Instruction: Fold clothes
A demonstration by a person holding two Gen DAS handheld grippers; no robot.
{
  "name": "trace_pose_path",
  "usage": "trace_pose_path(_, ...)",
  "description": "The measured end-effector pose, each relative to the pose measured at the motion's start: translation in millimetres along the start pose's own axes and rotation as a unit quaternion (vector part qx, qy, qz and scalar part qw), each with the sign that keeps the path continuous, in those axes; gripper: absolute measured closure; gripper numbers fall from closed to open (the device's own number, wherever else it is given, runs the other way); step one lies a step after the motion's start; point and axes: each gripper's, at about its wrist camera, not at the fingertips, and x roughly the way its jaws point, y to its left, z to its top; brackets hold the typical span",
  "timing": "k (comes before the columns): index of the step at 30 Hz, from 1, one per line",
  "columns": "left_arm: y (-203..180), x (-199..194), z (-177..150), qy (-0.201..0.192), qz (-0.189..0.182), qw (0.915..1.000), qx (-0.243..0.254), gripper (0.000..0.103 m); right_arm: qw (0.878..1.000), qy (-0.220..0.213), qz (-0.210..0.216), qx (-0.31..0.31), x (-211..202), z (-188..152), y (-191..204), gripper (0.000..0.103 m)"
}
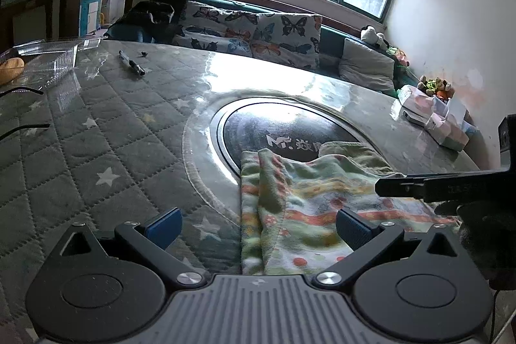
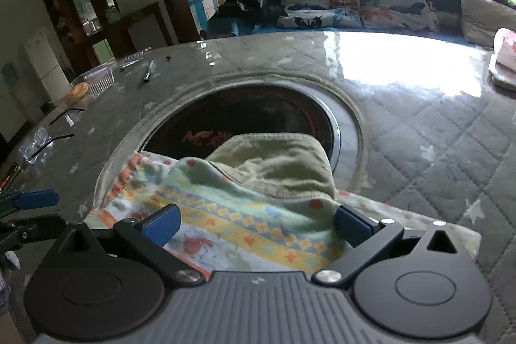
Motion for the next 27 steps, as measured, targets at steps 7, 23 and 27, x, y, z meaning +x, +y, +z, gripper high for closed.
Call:
trace_pose_path(7,9.3,-0.3,-0.1,-0.001,-0.001,0.9999,-0.014,0.0,0.997,0.001,-0.064,-0.033,16.4,18.8,21.6,0.0)
trace_pose_path(23,28.2,-1.0,-3.6,0.006,0.011,0.9991,-0.041,0.0,0.994,0.027,-0.073,-0.082,41.5,26.3,53.1,0.0)
trace_pose_path(27,27.6,-1.3,-1.9,0.003,0.019,0.9988,-0.044,0.0,0.992,0.014,-0.05,-0.114,22.3,19.6,63.8,0.0)
